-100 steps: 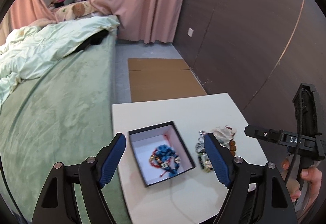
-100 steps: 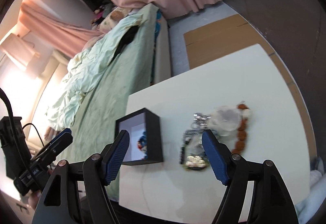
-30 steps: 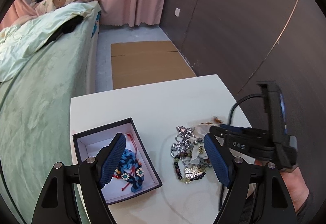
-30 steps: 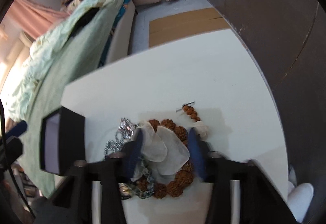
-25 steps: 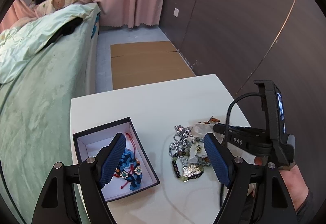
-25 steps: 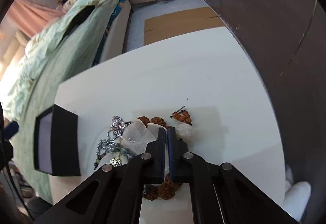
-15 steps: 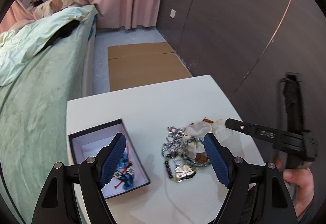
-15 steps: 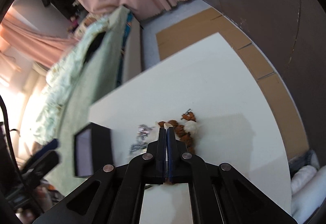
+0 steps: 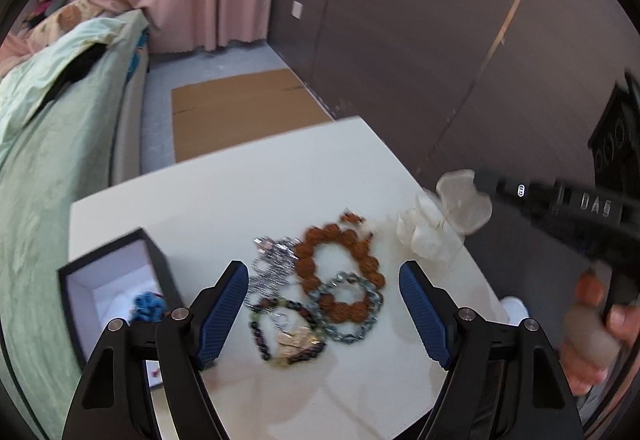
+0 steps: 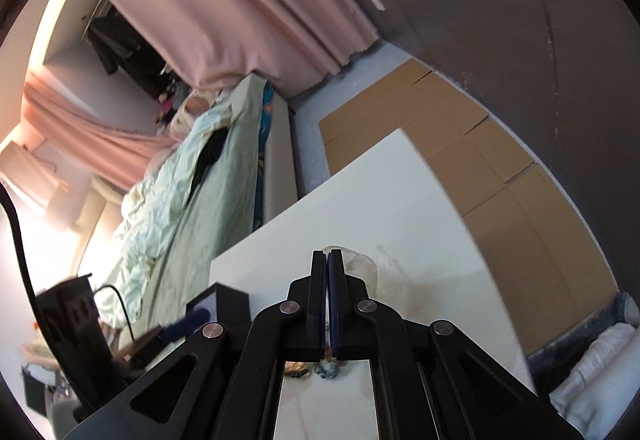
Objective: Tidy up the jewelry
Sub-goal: 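Grasp the grey-green beaded bracelet with left while right holds the white flower up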
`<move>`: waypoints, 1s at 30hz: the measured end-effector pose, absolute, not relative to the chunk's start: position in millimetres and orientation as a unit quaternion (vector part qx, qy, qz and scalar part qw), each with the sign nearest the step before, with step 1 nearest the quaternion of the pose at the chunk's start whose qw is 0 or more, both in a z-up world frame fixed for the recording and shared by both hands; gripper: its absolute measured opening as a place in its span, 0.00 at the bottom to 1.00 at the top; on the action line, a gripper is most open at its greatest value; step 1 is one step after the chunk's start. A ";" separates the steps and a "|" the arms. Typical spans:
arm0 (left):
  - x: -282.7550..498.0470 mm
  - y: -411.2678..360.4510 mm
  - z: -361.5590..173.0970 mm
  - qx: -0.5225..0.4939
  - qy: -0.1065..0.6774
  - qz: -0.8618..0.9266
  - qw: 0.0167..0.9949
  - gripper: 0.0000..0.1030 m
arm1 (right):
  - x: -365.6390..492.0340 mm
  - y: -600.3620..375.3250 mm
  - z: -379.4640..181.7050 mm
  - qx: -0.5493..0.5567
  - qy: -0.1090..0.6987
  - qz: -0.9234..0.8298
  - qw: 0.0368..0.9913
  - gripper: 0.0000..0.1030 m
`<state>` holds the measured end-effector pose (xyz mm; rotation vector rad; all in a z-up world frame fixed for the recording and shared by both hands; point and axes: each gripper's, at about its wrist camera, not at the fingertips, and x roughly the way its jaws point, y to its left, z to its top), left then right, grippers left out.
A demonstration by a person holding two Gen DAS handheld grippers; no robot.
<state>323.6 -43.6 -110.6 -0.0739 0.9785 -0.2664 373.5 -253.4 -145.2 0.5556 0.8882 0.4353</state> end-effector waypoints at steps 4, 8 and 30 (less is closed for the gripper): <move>322.8 -58.4 -127.4 -0.018 0.486 -0.136 0.863 0.76 | 374.7 -265.6 -149.8 0.274 0.423 0.197 0.841 0.03; 318.9 -69.5 -140.3 -0.013 0.499 -0.147 0.854 0.66 | 377.1 -272.3 -152.4 0.279 0.423 0.193 0.840 0.03; 327.8 -91.8 -173.4 0.023 0.532 -0.183 0.827 0.08 | 376.1 -273.7 -162.4 0.289 0.434 0.190 0.832 0.03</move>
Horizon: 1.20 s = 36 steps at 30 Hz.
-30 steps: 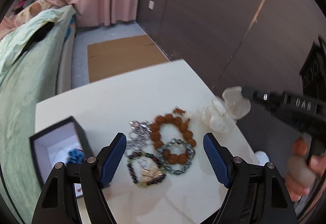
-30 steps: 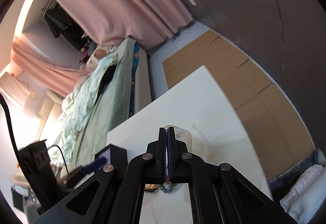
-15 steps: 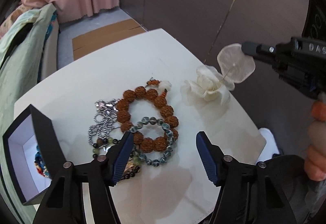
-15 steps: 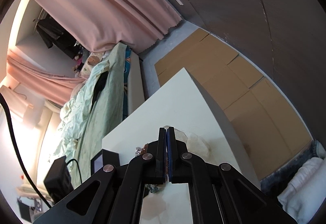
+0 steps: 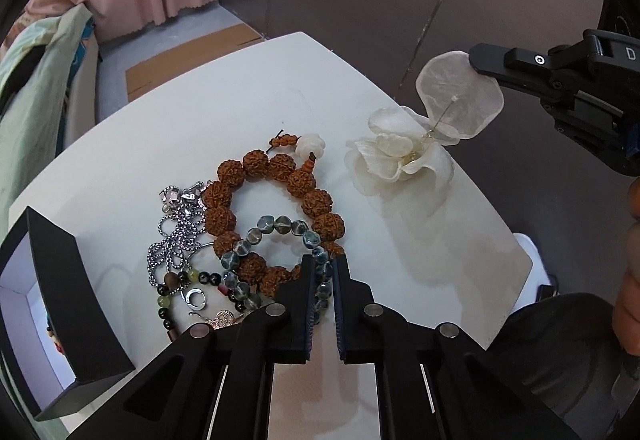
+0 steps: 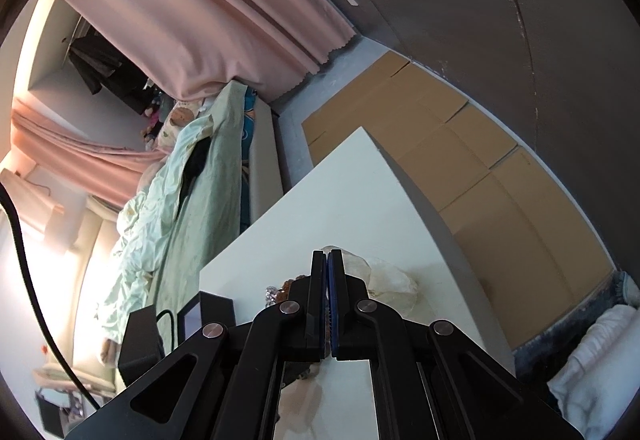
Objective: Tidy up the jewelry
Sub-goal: 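Grasp the grey-green beaded bracelet with left while right holds the white flower up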
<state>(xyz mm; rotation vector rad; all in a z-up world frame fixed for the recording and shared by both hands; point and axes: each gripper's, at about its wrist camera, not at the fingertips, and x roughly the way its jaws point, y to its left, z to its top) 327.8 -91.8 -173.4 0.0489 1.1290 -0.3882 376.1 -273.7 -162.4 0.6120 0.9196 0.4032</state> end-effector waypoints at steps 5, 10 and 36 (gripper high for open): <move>325.9 -84.7 -157.0 0.008 0.514 -0.185 0.837 0.00 | 371.8 -257.2 -153.5 0.283 0.418 0.214 0.836 0.03; 324.7 -71.4 -131.2 -0.004 0.491 -0.186 0.851 0.00 | 364.9 -239.4 -142.2 0.272 0.397 0.237 0.844 0.03; 360.3 -83.4 -185.4 -0.091 0.557 -0.153 0.811 0.39 | 372.3 -278.4 -151.3 0.322 0.398 0.188 0.838 0.03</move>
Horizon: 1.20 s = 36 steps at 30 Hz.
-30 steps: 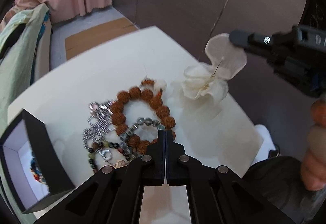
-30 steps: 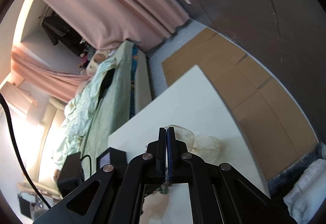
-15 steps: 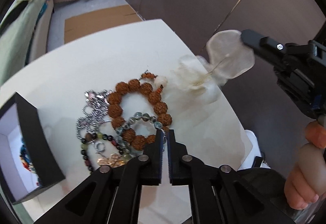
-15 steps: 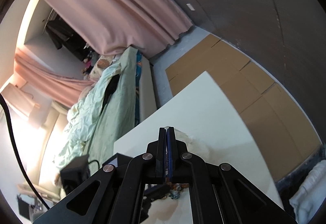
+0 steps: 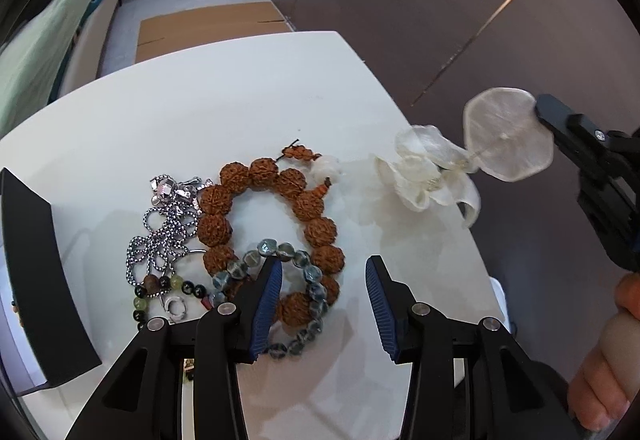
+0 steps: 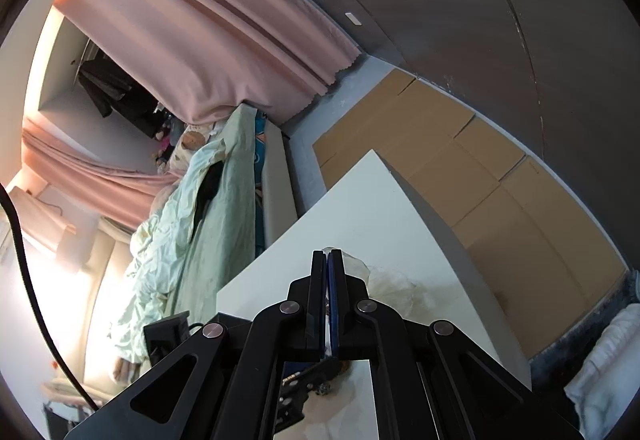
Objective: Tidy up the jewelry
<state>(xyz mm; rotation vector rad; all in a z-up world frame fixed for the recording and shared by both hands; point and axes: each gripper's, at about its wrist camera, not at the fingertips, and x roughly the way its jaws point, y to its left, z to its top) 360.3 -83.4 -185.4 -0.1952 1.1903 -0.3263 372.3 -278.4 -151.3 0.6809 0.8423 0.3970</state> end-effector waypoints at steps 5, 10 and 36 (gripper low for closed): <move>359.5 -77.3 -189.0 -0.116 0.549 -0.157 0.813 0.11 | 370.4 -273.2 -149.7 0.316 0.399 0.190 0.840 0.03; 355.2 -68.4 -175.5 -0.118 0.533 -0.156 0.823 0.09 | 370.7 -267.6 -147.5 0.313 0.397 0.194 0.841 0.03; 328.8 29.3 -70.6 -0.147 0.439 -0.141 0.875 0.09 | 361.4 -172.3 -124.9 0.284 0.372 0.304 0.830 0.03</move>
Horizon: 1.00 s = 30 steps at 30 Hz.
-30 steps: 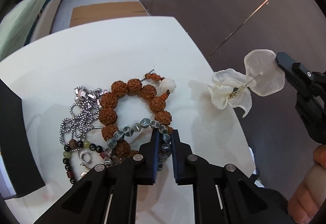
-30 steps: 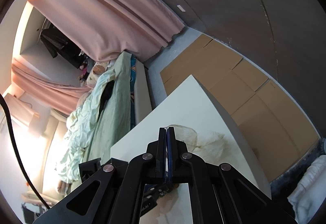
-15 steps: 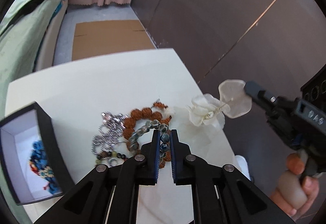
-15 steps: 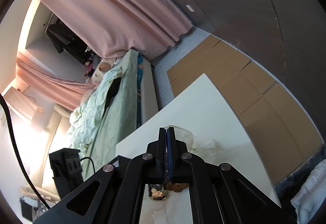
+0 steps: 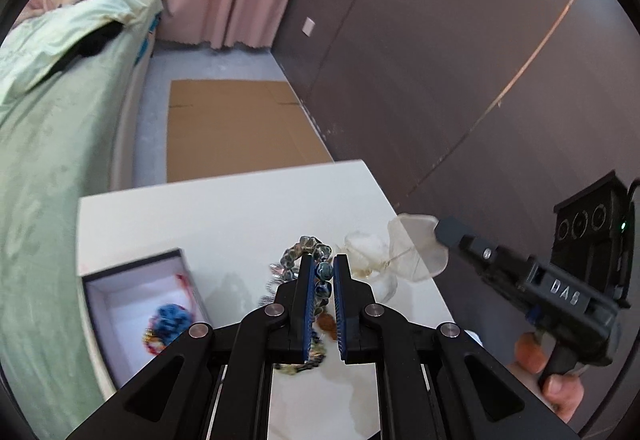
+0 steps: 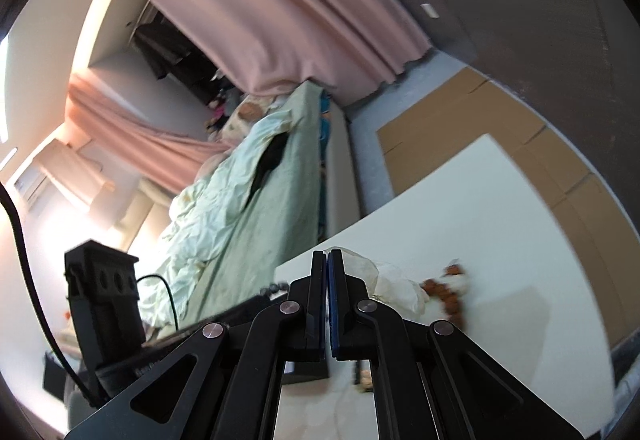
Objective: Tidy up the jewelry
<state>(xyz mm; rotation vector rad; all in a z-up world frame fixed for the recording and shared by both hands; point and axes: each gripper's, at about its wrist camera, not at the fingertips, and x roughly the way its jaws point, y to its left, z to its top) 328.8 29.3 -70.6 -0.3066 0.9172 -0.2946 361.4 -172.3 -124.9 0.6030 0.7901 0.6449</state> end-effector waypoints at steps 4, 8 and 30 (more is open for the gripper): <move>323.4 55.4 -59.8 -0.158 0.426 -0.126 0.882 0.09 | 355.3 -146.1 -118.1 0.278 0.371 0.334 0.820 0.03; 319.4 78.0 -52.7 -0.166 0.416 -0.111 0.887 0.09 | 347.1 -115.7 -108.2 0.271 0.372 0.364 0.810 0.03; 295.3 137.1 -52.4 -0.187 0.412 -0.079 0.888 0.09 | 342.0 -47.7 -124.9 0.255 0.446 0.354 0.781 0.57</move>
